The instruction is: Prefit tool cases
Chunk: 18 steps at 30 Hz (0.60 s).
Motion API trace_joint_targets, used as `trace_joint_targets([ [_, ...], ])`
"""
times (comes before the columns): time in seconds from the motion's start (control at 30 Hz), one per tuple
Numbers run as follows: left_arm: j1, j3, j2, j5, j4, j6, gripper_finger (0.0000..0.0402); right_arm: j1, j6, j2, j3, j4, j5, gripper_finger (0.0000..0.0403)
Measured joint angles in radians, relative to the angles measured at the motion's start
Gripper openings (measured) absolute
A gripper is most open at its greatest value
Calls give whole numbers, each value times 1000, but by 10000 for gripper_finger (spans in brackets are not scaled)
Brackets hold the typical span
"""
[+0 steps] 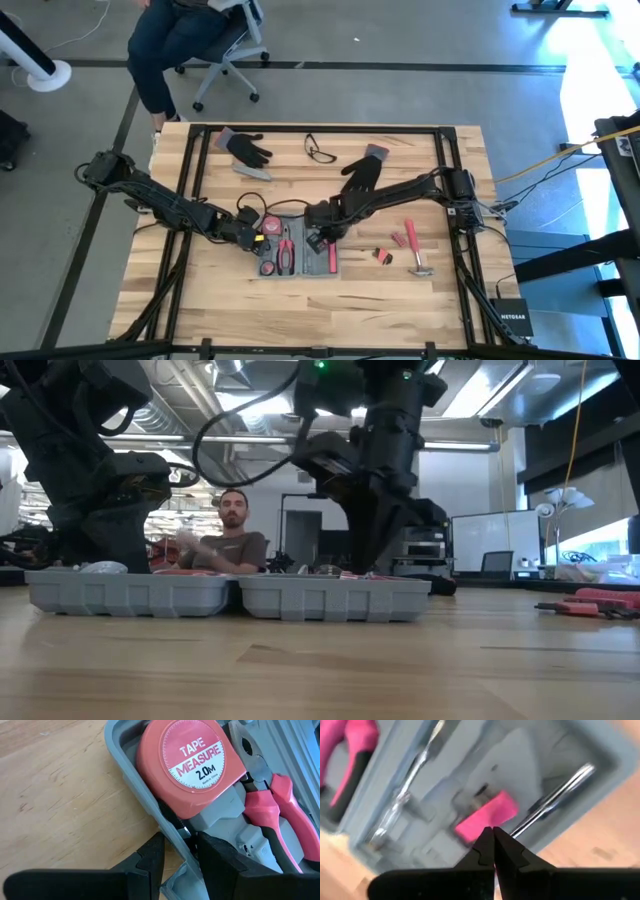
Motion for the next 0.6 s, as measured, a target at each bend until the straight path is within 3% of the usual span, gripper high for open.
trace_joint_targets([
  [0.13,0,0,0,0,0,0,106,0,-1,-23,0,-1,66,0],
  [0.6,0,0,0,0,-3,-5,106,-5,-62,9,1,20,48,0],
])
